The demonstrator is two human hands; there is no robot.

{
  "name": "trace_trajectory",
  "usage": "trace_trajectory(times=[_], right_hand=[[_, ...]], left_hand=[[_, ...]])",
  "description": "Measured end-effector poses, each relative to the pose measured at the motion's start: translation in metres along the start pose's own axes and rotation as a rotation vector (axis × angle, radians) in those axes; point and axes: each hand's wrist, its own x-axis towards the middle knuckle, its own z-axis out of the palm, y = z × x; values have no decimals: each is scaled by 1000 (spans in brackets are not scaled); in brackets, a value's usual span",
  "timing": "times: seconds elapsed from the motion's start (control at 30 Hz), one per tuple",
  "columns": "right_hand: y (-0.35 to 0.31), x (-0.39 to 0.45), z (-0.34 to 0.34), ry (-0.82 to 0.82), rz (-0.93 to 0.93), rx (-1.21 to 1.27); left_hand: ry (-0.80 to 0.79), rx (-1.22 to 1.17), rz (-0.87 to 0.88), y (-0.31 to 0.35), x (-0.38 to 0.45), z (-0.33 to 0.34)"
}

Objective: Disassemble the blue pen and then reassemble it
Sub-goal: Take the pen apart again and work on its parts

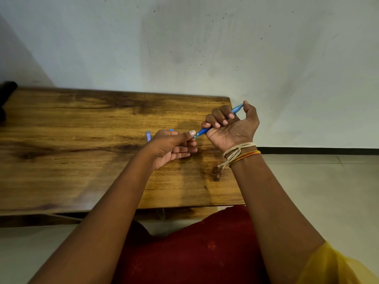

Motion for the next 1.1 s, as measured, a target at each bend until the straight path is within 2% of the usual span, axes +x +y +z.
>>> trace_trajectory(times=[0.47,0.7,0.93,1.1], right_hand=[[-3,-2,3,15,33,-43],[-4,-4,8,137,25,-205],[-2,-8,13,170,28,-258],[1,-7,17,205,-53,-327]], left_hand=[[-93,-51,-42,-1,2,-2],[-213,66,-64,-5,2,0],[-232,123,-75,-4,2,0],[-229,163,-90,-4,1,2]])
